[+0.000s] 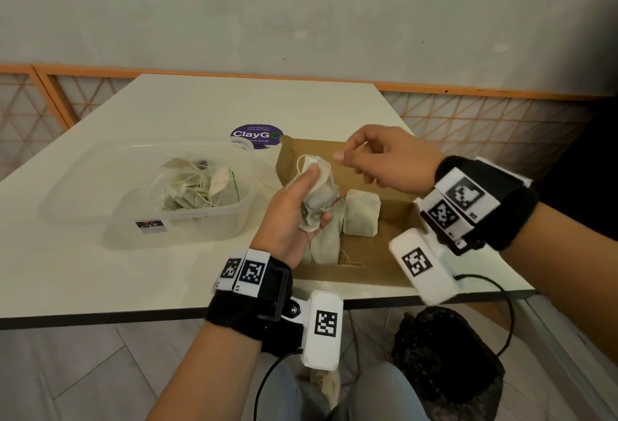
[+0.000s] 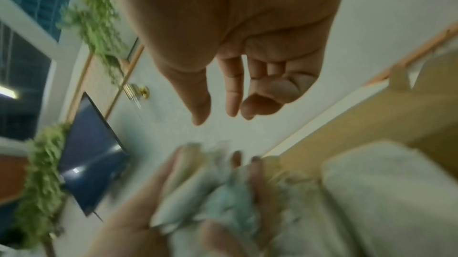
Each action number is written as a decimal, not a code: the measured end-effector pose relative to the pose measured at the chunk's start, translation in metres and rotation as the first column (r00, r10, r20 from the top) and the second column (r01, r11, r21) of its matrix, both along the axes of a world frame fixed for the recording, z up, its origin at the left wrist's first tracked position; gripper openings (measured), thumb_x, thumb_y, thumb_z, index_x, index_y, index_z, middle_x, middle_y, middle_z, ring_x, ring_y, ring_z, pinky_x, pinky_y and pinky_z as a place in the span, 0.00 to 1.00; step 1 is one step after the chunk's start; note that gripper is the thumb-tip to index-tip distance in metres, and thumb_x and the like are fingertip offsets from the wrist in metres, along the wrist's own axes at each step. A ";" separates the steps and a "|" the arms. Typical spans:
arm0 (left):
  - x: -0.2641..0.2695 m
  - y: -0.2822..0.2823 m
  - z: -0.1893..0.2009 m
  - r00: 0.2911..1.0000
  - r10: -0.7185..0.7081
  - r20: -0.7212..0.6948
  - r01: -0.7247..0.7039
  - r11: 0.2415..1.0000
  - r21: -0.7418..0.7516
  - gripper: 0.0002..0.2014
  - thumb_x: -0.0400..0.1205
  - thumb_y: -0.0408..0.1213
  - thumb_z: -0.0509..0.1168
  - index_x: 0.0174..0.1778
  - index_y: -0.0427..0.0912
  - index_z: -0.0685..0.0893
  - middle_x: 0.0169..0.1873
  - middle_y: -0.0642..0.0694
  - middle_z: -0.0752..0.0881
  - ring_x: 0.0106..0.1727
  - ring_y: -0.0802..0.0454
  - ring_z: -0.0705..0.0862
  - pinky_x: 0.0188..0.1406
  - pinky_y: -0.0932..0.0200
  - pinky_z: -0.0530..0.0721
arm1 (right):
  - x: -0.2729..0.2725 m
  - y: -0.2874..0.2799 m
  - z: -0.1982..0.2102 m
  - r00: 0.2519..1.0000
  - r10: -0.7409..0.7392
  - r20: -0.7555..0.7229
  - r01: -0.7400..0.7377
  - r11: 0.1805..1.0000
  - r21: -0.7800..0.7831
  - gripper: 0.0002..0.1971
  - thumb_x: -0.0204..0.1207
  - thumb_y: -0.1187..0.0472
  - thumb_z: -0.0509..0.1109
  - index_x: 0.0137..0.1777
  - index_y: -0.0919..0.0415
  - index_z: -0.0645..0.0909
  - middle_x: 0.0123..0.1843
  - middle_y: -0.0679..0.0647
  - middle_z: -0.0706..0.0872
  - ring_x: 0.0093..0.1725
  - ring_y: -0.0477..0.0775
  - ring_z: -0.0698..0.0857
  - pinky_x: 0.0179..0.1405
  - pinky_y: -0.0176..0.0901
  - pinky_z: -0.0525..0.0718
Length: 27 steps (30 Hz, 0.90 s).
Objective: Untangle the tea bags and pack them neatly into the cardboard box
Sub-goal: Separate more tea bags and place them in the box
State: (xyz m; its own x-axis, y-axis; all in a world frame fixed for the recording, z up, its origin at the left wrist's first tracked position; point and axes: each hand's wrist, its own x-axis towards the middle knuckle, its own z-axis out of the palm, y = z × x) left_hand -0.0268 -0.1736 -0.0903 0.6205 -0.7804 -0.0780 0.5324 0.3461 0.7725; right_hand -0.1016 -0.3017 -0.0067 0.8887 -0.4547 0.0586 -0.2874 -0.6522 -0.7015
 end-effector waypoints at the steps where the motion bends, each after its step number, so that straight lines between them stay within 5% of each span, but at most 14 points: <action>1: -0.001 -0.001 0.001 1.000 -0.006 0.010 0.006 1.000 0.011 0.19 0.84 0.50 0.59 0.60 0.38 0.82 0.49 0.39 0.82 0.46 0.52 0.80 0.25 0.69 0.79 | -0.002 0.009 -0.003 1.000 0.021 0.022 -0.022 0.998 0.064 0.17 0.69 0.42 0.72 0.50 0.52 0.78 0.36 0.48 0.83 0.33 0.45 0.82 0.33 0.38 0.81; 5: -0.004 -0.001 0.004 0.998 -0.069 0.014 0.069 0.998 -0.012 0.23 0.85 0.55 0.52 0.59 0.41 0.82 0.44 0.40 0.83 0.36 0.55 0.79 0.26 0.67 0.76 | -0.003 0.030 -0.029 0.995 0.059 0.077 -0.071 0.983 0.169 0.17 0.69 0.51 0.76 0.54 0.52 0.76 0.37 0.48 0.81 0.32 0.44 0.80 0.27 0.31 0.77; 8: -0.004 0.003 0.005 0.994 -0.108 0.035 0.109 0.994 -0.026 0.23 0.81 0.52 0.59 0.63 0.38 0.82 0.49 0.42 0.85 0.39 0.55 0.84 0.30 0.68 0.81 | -0.004 0.028 -0.046 0.972 -0.005 0.236 -0.061 0.960 0.272 0.06 0.72 0.59 0.74 0.46 0.54 0.80 0.36 0.48 0.82 0.32 0.44 0.80 0.28 0.31 0.79; 13: -0.004 0.003 -0.001 0.994 -0.036 0.103 0.033 0.999 0.034 0.19 0.79 0.36 0.67 0.64 0.31 0.81 0.44 0.42 0.85 0.36 0.57 0.83 0.30 0.68 0.81 | -0.012 0.023 -0.065 0.894 -0.241 0.378 -0.056 0.776 0.628 0.01 0.74 0.64 0.71 0.42 0.58 0.82 0.40 0.53 0.85 0.33 0.45 0.84 0.26 0.33 0.81; 16: -0.004 0.001 -0.001 0.997 0.013 0.081 -0.019 0.997 0.073 0.08 0.81 0.34 0.66 0.55 0.37 0.83 0.39 0.44 0.85 0.32 0.57 0.83 0.26 0.69 0.78 | -0.016 0.023 -0.072 0.859 -0.313 0.406 -0.046 0.741 0.670 0.03 0.72 0.63 0.73 0.40 0.55 0.84 0.40 0.50 0.85 0.34 0.46 0.82 0.25 0.34 0.78; 20: -0.006 0.001 0.002 0.997 0.036 0.074 -0.043 0.995 0.090 0.06 0.80 0.34 0.67 0.52 0.40 0.83 0.37 0.44 0.86 0.30 0.57 0.83 0.22 0.69 0.75 | -0.019 0.023 -0.073 0.830 -0.377 0.412 -0.037 0.700 0.714 0.04 0.72 0.64 0.72 0.42 0.54 0.84 0.36 0.49 0.85 0.28 0.42 0.78 0.21 0.31 0.74; 24: -0.007 0.002 0.004 0.998 0.043 0.049 -0.047 0.994 0.094 0.05 0.80 0.36 0.67 0.50 0.42 0.83 0.37 0.46 0.87 0.31 0.58 0.85 0.21 0.70 0.76 | -0.025 0.021 -0.069 0.837 -0.397 0.377 0.039 0.730 0.682 0.02 0.70 0.59 0.75 0.40 0.50 0.89 0.40 0.49 0.89 0.36 0.45 0.83 0.33 0.39 0.79; 27: -0.007 0.003 0.004 0.998 0.047 0.036 -0.050 0.994 0.098 0.05 0.79 0.35 0.68 0.50 0.43 0.83 0.39 0.47 0.88 0.33 0.58 0.85 0.22 0.69 0.79 | -0.032 0.021 -0.061 0.825 -0.421 0.376 0.049 0.717 0.696 0.01 0.70 0.60 0.76 0.39 0.54 0.89 0.31 0.47 0.89 0.25 0.43 0.80 0.36 0.41 0.81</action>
State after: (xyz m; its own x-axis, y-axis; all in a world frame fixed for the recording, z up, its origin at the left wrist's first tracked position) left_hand -0.0334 -0.1702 -0.0863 0.6608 -0.7389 -0.1316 0.4900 0.2919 0.8214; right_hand -0.1334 -0.2811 -0.0676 0.6781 -0.7330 0.0540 0.1259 0.0434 -0.9911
